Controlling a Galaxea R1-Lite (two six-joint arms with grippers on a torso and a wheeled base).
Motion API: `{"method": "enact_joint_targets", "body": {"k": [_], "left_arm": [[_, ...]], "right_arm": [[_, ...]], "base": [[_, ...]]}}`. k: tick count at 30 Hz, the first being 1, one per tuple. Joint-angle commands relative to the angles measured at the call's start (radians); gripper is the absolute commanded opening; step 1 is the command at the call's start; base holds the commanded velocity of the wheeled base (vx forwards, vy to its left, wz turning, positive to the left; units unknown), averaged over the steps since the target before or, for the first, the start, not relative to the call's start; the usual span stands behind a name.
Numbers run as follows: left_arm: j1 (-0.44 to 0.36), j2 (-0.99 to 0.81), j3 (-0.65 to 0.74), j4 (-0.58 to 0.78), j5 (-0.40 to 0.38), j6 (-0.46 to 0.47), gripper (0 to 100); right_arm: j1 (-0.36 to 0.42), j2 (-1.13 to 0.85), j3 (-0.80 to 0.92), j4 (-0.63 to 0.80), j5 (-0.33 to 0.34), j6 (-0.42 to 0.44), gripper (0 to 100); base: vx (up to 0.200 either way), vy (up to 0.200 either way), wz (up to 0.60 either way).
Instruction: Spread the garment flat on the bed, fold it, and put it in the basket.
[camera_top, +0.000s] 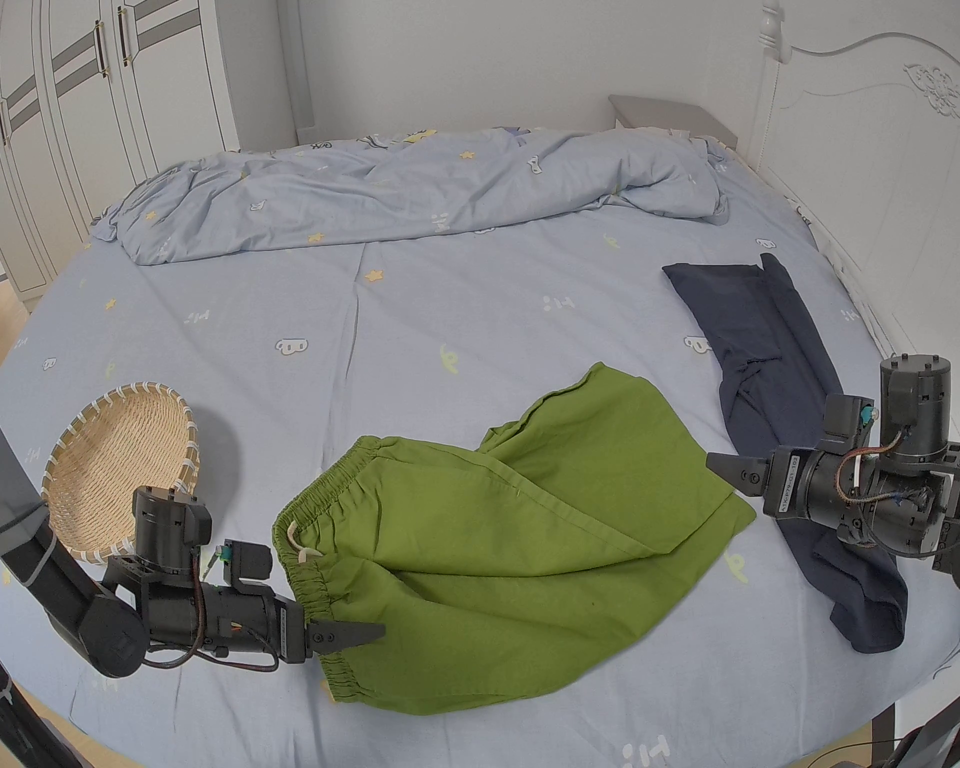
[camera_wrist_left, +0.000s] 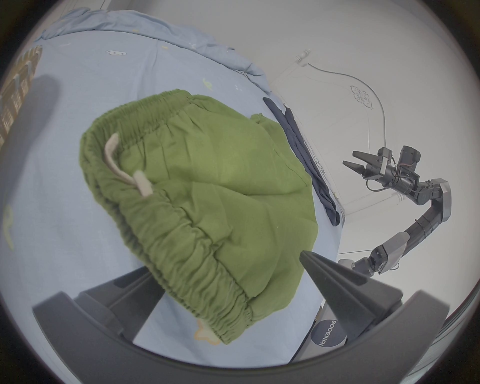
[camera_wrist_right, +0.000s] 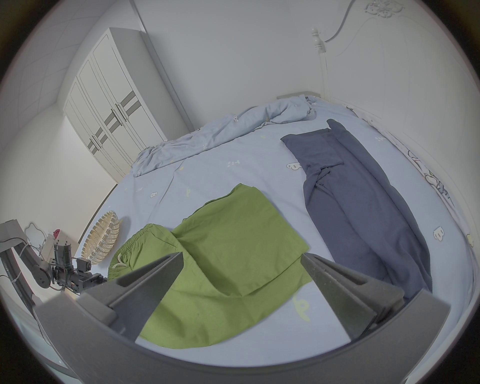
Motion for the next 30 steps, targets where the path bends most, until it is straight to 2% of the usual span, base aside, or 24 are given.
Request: {"method": "enact_joint_targets", "body": {"k": [1, 8, 19, 25, 26, 30], "left_arm": [[-0.021, 0.020, 0.005, 0.000, -0.003, -0.004, 100], [-0.058, 0.002, 0.052, 0.000, -0.040, -0.018, 100], [-0.148, -0.055, 0.132, 0.000, -0.041, -0.020, 100], [-0.142, -0.039, 0.131, -0.001, -0.041, -0.018, 100], [-0.141, -0.033, 0.131, 0.000, -0.041, -0.018, 0], [-0.128, -0.027, 0.129, 0.000, -0.040, -0.016, 0]], "right_arm": [[0.000, 0.002, 0.002, -0.001, 0.000, -0.002, 100], [0.002, 0.002, 0.002, -0.001, 0.000, -0.002, 100], [0.002, 0.002, 0.002, -0.001, 0.000, -0.002, 100], [0.002, 0.000, 0.002, -0.001, 0.000, -0.002, 100], [0.002, 0.002, 0.002, -0.001, 0.000, -0.002, 100], [0.002, 0.002, 0.002, -0.001, 0.000, -0.002, 100]], "base": [[0.000, 0.000, 0.00], [0.000, 0.000, 0.00], [0.000, 0.000, 0.00], [0.000, 0.000, 0.00], [0.000, 0.000, 0.00], [0.000, 0.000, 0.00]]}}
